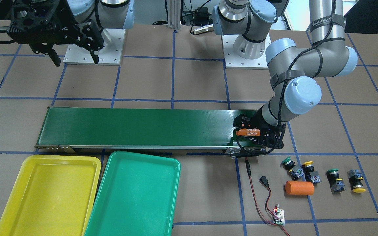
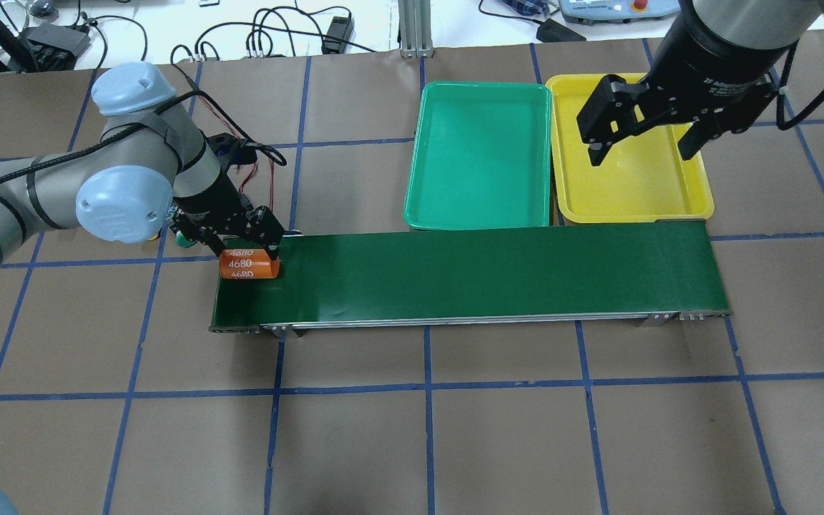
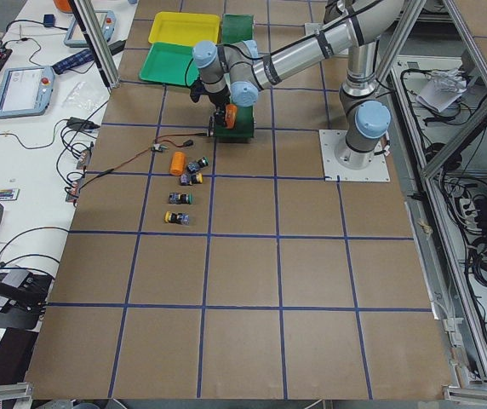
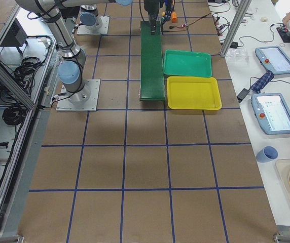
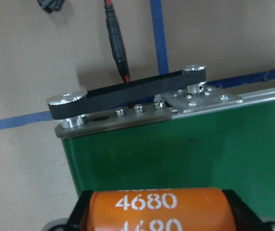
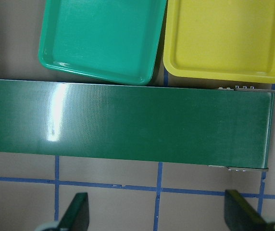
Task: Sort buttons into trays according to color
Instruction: 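Open the left gripper and lift it away from the cylinder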
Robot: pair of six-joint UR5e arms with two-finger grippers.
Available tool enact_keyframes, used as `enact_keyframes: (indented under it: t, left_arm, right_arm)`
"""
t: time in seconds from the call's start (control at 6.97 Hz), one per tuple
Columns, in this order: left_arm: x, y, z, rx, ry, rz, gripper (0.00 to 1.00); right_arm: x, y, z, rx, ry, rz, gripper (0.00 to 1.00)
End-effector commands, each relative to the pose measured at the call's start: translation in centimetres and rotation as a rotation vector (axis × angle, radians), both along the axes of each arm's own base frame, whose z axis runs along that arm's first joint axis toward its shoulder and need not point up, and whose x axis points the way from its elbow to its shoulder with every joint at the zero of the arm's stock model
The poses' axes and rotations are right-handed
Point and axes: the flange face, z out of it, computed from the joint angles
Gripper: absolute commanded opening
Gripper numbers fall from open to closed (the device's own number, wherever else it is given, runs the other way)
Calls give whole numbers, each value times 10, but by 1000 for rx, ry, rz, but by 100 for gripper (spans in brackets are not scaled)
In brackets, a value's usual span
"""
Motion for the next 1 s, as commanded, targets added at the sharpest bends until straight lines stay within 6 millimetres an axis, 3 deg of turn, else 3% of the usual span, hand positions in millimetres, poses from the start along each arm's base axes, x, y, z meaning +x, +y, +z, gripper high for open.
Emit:
enact_keyframes:
  t: [0.0, 0.14, 0.29, 0.43, 0.57, 0.86]
  left_arm:
    - [1, -7, 20, -43, -6, 2, 100]
    - [11, -18, 57, -107, -25, 14, 100]
    - [33, -34, 94, -149, -51, 40, 100]
    - [75, -58, 109, -168, -102, 68, 100]
    - [101, -72, 114, -190, -109, 75, 100]
    - [170, -98, 100, -194, -127, 147, 100]
  right_arm:
    - [0, 0, 0, 0, 0, 1, 100]
    - [0, 0, 0, 0, 0, 1, 100]
    - [0, 0, 0, 0, 0, 1, 100]
    - [0, 0, -1, 2, 0, 1, 100]
    - [0, 0, -1, 2, 0, 1, 100]
    - [0, 0, -1, 2, 0, 1, 100]
